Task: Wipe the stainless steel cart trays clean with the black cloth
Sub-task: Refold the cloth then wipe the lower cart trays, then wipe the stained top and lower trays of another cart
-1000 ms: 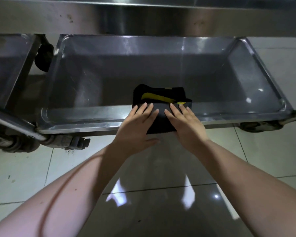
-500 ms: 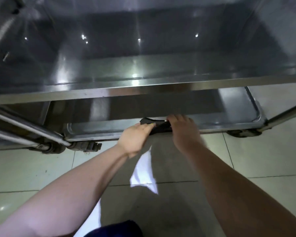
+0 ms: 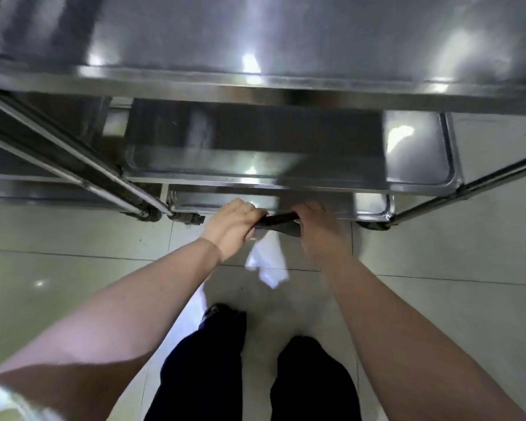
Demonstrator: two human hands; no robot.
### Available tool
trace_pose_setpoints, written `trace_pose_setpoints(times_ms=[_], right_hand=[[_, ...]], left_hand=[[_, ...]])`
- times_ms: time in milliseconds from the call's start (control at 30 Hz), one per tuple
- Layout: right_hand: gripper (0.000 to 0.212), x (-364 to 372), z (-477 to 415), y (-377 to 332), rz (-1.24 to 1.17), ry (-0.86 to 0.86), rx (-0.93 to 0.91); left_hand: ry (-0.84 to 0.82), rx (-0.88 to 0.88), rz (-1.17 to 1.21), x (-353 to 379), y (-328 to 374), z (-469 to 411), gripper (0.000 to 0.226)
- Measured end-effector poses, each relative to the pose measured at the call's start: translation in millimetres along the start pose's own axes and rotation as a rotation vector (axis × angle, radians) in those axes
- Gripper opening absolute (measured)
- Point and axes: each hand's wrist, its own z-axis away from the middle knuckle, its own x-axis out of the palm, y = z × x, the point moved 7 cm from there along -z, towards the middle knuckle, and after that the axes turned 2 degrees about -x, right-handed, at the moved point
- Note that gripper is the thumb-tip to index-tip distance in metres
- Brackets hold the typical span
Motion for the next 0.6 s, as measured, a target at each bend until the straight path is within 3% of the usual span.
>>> trace_pose_setpoints(times_ms=[133, 333, 433, 600], right_hand=[[0.028, -92, 37, -66, 0.018, 0.096, -0.126], [0.019, -242, 65, -197, 0.043, 0.163, -0.338], [0.021, -289, 77, -261, 0.104, 0.101, -0.455], [0.018, -341, 96, -367, 0.208, 0.180, -0.668]], left_hand=[[0.011, -0.115, 0.064, -104, 29, 44, 0.022], [0.187, -0.299, 0.082, -291, 62, 121, 0.024], [0.273, -0.330, 0.016, -362, 70, 167, 0.024], [0.392, -0.329, -0.108, -452, 62, 240, 0.025]])
